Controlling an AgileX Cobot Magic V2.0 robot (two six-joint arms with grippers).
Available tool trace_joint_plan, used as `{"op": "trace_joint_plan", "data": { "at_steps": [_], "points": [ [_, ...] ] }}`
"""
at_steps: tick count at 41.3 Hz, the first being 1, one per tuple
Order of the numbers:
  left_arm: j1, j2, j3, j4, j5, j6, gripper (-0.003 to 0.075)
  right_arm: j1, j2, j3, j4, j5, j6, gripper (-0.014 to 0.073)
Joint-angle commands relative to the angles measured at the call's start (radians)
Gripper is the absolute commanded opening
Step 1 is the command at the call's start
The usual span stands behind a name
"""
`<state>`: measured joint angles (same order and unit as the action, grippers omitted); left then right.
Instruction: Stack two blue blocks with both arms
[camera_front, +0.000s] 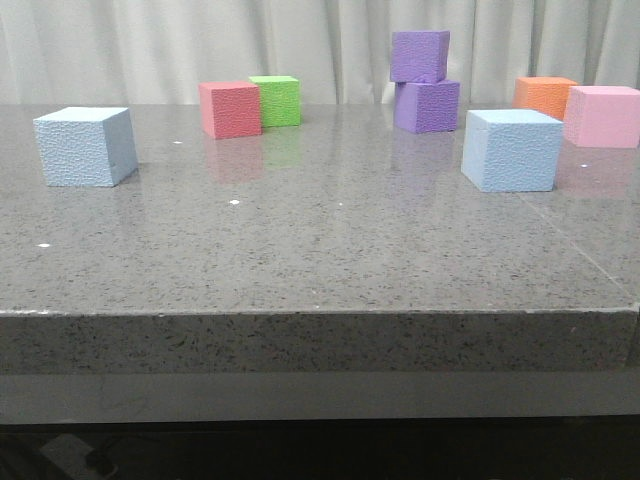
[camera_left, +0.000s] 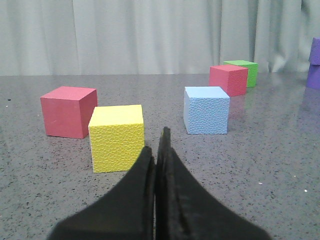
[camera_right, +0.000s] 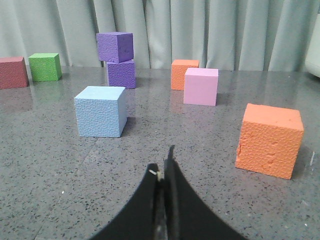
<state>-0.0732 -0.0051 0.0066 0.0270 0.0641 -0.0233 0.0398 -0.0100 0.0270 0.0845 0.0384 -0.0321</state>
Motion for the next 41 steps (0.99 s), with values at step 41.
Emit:
{"op": "trace_joint_plan", "data": {
  "at_steps": [41],
  "points": [
    [0.001, -0.017, -0.082, 0.001, -0.28, -0.006, -0.002, -0.008, -0.019, -0.096, -0.004, -0.177, -0.002, -0.0067]
  ]
}}
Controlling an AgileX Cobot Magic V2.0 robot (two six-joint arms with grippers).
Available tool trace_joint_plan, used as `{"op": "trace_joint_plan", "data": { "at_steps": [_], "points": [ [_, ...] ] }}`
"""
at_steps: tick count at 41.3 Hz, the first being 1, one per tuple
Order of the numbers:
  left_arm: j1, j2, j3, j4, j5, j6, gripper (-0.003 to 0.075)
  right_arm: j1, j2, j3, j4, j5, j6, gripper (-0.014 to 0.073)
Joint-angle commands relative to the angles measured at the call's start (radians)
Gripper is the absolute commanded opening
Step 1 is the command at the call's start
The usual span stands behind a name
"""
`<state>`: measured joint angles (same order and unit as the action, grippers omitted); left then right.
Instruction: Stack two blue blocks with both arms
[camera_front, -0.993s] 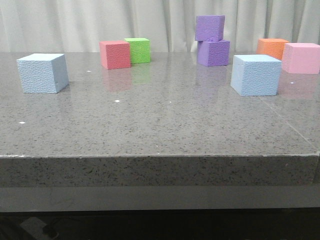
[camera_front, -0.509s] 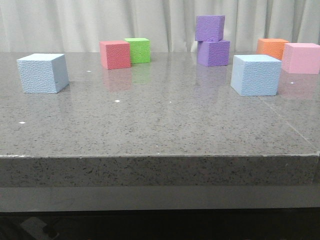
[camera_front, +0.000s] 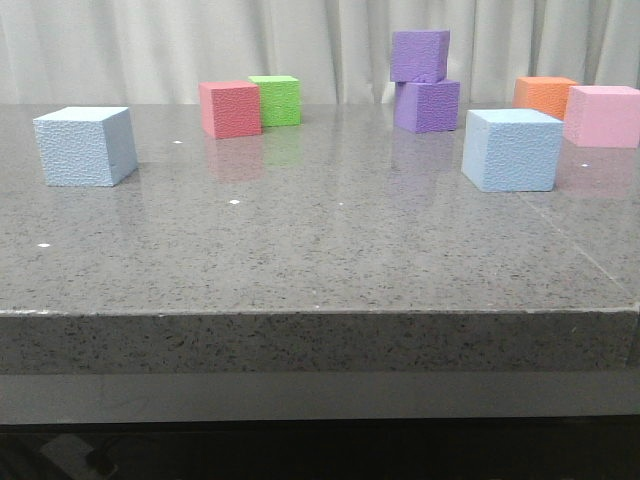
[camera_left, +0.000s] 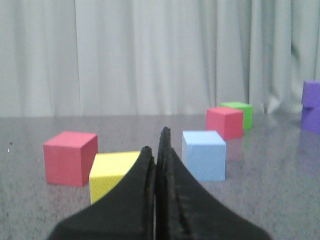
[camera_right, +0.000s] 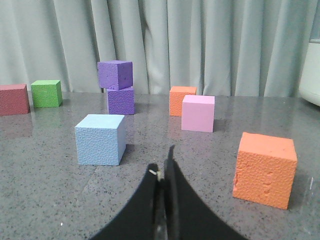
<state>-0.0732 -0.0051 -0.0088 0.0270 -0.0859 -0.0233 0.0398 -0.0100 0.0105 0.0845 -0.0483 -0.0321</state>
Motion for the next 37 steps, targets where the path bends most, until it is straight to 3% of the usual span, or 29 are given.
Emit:
{"op": "trace_joint_plan", "data": {
  "at_steps": [1, 7, 15, 20, 28, 37],
  "points": [
    [0.001, -0.017, -0.097, 0.001, -0.122, -0.006, -0.002, -0.008, -0.019, -0.108, -0.004, -0.074, -0.002, -0.0067],
    [0.001, 0.016, -0.321, 0.001, 0.034, -0.006, -0.002, -0.008, 0.011, -0.3, -0.014, 0.07, -0.002, -0.0067],
    [0.001, 0.178, -0.634, 0.005, 0.384, -0.006, -0.002, -0.008, 0.176, -0.565, -0.06, 0.317, -0.002, -0.0067],
    [0.001, 0.3, -0.749, 0.005, 0.61, -0.006, -0.002, -0.008, 0.304, -0.679, -0.063, 0.464, -0.002, -0.0067],
    [0.001, 0.434, -0.757, 0.005, 0.751, -0.006, -0.002, -0.008, 0.461, -0.702, -0.066, 0.604, -0.002, -0.0067],
    [0.001, 0.517, -0.718, 0.002, 0.749, -0.006, -0.002, -0.008, 0.583, -0.7, -0.065, 0.648, -0.002, -0.0067]
  ]
}}
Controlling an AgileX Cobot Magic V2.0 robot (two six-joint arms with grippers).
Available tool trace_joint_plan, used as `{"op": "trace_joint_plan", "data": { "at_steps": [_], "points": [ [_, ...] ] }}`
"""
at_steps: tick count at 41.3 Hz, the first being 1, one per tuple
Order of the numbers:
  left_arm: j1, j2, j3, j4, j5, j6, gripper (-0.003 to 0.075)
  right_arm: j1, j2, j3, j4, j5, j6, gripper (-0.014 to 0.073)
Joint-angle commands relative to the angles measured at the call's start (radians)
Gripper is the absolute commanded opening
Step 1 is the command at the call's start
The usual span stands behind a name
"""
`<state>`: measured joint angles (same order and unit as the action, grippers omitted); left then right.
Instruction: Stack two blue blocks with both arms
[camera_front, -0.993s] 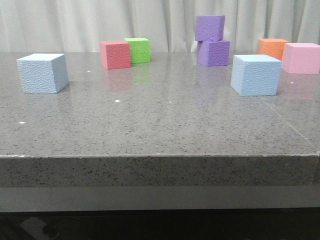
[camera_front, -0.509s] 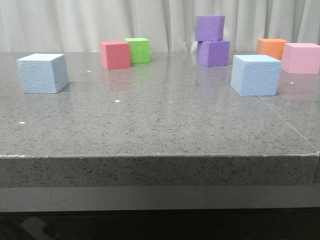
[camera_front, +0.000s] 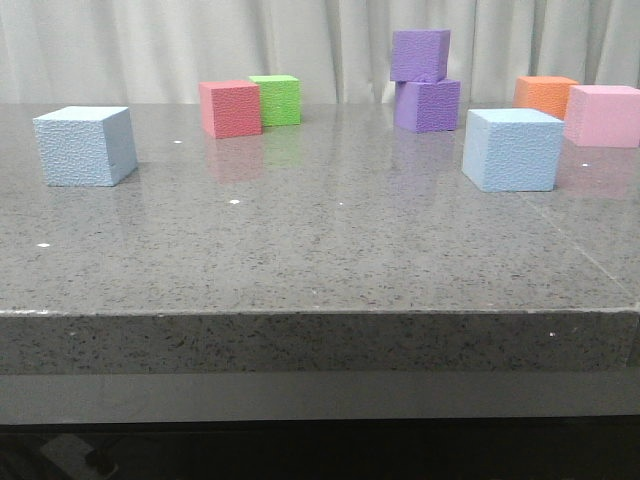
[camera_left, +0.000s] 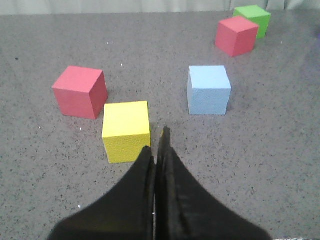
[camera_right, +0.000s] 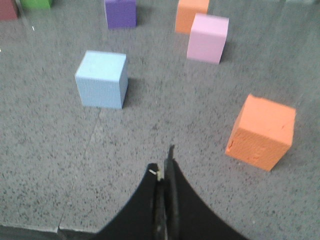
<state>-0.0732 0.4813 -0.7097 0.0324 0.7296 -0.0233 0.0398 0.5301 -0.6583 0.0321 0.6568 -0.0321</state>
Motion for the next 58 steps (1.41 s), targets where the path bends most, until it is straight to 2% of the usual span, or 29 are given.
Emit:
{"op": "trace_joint_plan", "data": {
  "at_steps": [1, 6, 11, 14, 18, 22, 25, 32, 39, 46, 53, 58],
  "points": [
    [0.001, 0.04, -0.016, -0.004, -0.066, -0.006, -0.002, -0.008, 0.053, -0.032, -0.013, -0.057, -0.002, -0.0067],
    [0.001, 0.074, -0.015, 0.005, -0.071, -0.006, -0.002, -0.008, 0.104, -0.032, -0.013, -0.058, -0.003, -0.0048],
    [0.001, 0.089, -0.015, 0.008, -0.092, -0.006, 0.0013, -0.008, 0.144, -0.032, -0.013, -0.058, -0.005, 0.0121],
    [0.001, 0.093, -0.015, 0.008, -0.103, -0.006, 0.0099, -0.008, 0.166, -0.032, -0.013, -0.058, -0.005, 0.0263],
    [0.001, 0.093, -0.015, 0.008, -0.118, -0.006, 0.0262, -0.008, 0.195, -0.032, -0.013, -0.058, -0.005, 0.0456],
    [0.001, 0.093, -0.015, 0.008, -0.127, -0.006, 0.042, -0.008, 0.219, -0.032, -0.013, -0.059, -0.005, 0.0536],
    [0.001, 0.093, -0.015, 0.008, -0.127, -0.006, 0.0475, -0.008, 0.241, -0.032, -0.003, -0.059, -0.005, 0.0538],
    [-0.055, 0.104, -0.018, -0.023, -0.141, -0.001, 0.0473, 0.03, 0.299, -0.069, 0.072, -0.04, -0.038, 0.0537],
    [-0.188, 0.119, -0.022, -0.021, -0.143, 0.001, 0.0473, 0.152, 0.365, -0.17, 0.127, -0.003, -0.088, 0.049],
    [-0.26, 0.119, -0.022, -0.019, -0.15, 0.001, 0.0473, 0.251, 0.463, -0.275, 0.127, 0.011, -0.088, 0.0435],
    [-0.27, 0.119, -0.022, -0.01, -0.15, 0.001, 0.0473, 0.26, 0.595, -0.409, 0.111, 0.054, -0.044, 0.0416],
    [-0.27, 0.119, -0.022, 0.033, -0.15, 0.001, 0.0473, 0.26, 0.699, -0.514, -0.01, 0.085, 0.059, 0.0416]
  ]
}}
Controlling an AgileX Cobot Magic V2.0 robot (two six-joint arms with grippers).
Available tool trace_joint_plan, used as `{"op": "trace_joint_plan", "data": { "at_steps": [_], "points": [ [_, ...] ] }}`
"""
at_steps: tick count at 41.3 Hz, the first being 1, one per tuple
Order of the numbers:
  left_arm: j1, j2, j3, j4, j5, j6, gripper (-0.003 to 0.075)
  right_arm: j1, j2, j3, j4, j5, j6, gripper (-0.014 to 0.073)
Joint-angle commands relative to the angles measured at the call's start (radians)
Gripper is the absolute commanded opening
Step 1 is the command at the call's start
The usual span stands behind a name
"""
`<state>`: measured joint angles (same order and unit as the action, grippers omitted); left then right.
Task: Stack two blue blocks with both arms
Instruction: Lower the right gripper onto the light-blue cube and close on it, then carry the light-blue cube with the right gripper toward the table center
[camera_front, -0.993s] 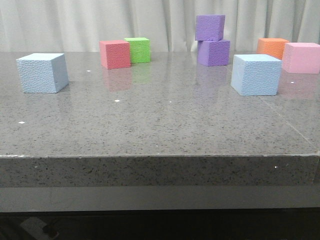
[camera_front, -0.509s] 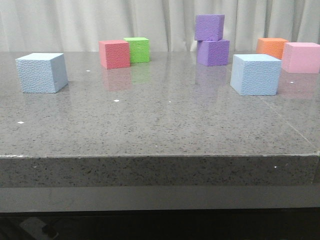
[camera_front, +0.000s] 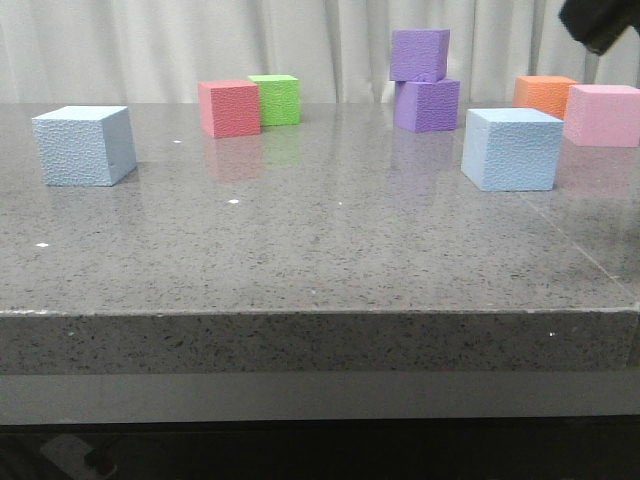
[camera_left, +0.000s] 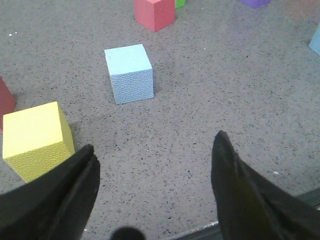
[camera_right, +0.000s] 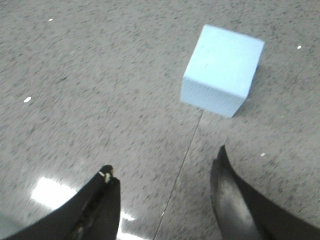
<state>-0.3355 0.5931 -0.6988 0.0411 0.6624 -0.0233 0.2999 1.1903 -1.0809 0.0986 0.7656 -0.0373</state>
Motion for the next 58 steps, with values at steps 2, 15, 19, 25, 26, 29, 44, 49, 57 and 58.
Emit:
{"op": "trace_joint_plan", "data": {
  "at_steps": [2, 15, 19, 25, 26, 29, 44, 49, 57, 58],
  "points": [
    [-0.008, 0.008, -0.033, 0.042, -0.083, 0.001, 0.0473, 0.0, 0.079, -0.131, -0.137, -0.011, 0.113, 0.0421],
    [-0.008, 0.008, -0.033, 0.049, -0.083, 0.001, 0.0473, -0.001, 0.309, -0.33, -0.262, 0.011, 0.301, 0.0647],
    [-0.008, 0.008, -0.033, 0.049, -0.083, 0.001, 0.0473, -0.004, 0.378, -0.381, -0.263, 0.008, 0.365, 0.0647],
    [-0.008, 0.008, -0.033, 0.049, -0.083, 0.001, 0.0473, -0.004, 0.468, -0.429, -0.264, 0.007, 0.371, 0.0647],
    [-0.008, 0.008, -0.033, 0.049, -0.083, 0.001, 0.0473, -0.004, 0.485, -0.433, -0.264, 0.005, 0.371, 0.0647],
    [-0.008, 0.008, -0.033, 0.049, -0.083, 0.001, 0.0473, -0.012, 0.528, -0.439, -0.264, 0.0, 0.371, 0.0647],
    [-0.008, 0.008, -0.033, 0.049, -0.083, 0.001, 0.0473, -0.021, 0.608, -0.439, -0.2, -0.006, 0.371, 0.0446],
    [-0.008, 0.008, -0.033, 0.049, -0.083, 0.001, 0.0473, -0.016, 0.59, -0.439, -0.17, 0.0, 0.371, 0.039],
    [-0.008, 0.008, -0.033, 0.049, -0.083, 0.001, 0.0473, 0.062, 0.555, -0.443, -0.163, 0.012, 0.379, 0.0394],
    [-0.008, 0.008, -0.033, 0.049, -0.083, 0.001, 0.0473, 0.078, 0.555, -0.449, -0.164, 0.014, 0.39, 0.04]
  ]
}}
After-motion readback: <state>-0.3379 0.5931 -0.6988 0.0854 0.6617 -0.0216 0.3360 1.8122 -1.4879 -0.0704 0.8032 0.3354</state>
